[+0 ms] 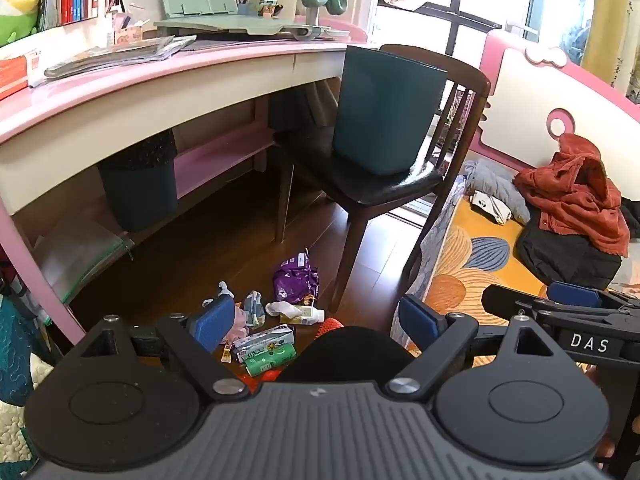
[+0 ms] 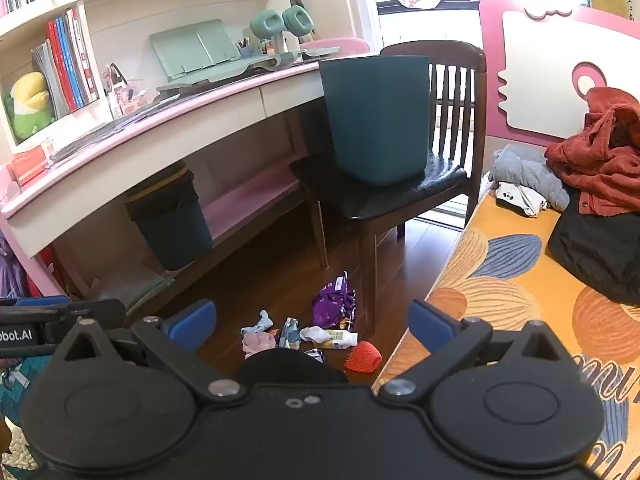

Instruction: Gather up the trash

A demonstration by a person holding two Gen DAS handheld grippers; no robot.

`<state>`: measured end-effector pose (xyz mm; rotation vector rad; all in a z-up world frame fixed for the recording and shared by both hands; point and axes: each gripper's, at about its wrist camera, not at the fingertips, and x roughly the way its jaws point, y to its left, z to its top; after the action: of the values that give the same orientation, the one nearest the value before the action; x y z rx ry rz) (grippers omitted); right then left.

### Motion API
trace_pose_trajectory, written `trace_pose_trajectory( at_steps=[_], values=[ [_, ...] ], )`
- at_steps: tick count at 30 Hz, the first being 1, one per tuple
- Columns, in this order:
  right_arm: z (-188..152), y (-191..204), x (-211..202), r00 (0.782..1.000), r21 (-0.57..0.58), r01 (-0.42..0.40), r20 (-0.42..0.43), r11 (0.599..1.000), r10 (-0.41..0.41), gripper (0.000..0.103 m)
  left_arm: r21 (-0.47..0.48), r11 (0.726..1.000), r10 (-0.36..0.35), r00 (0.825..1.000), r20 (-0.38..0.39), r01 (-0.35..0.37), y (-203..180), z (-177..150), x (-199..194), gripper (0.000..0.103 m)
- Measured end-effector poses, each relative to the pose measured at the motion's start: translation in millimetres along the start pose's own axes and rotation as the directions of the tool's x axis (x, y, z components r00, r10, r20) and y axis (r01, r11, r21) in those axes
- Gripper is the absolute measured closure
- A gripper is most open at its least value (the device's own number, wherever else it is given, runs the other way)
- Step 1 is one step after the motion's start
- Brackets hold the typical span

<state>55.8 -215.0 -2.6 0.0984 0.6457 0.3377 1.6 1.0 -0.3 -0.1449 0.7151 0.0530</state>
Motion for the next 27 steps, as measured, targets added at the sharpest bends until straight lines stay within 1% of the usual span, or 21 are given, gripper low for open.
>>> trace_pose_trajectory(
  at_steps=[2,10,16,27],
  values=[
    [-0.5,0.8,0.6,1.000,-0.002,-0.001,0.000,1.000,0.001,0.000,0.010,1.000,0.001,1.000,0.016,-0.002,-1.2,-0.8,-1.2,0.013],
    [1.6,0.6,-3.3,1.000,0.004,0.001,0.014,1.000,-0.001,0.000,0.011,1.000,-0.002,1.000,0.015,0.002,-0.8,-0.5,-0.4,0.013],
    [1.0,-0.1,-1.1,1.000,0.006,-0.001,0.012,1.000,0.001,0.000,0.015,1.000,-0.003,1.000,0.022,0.003,-5.9,1.5,-10.5,0.013],
    [1.8,-4.4,-8.0,1.000,0.007,-0.003,0.018,1.000,0.003,0.000,0.007,1.000,-0.007,0.999,0.040,0.007,-2.9,0.2,-15.1,0.013]
  ],
)
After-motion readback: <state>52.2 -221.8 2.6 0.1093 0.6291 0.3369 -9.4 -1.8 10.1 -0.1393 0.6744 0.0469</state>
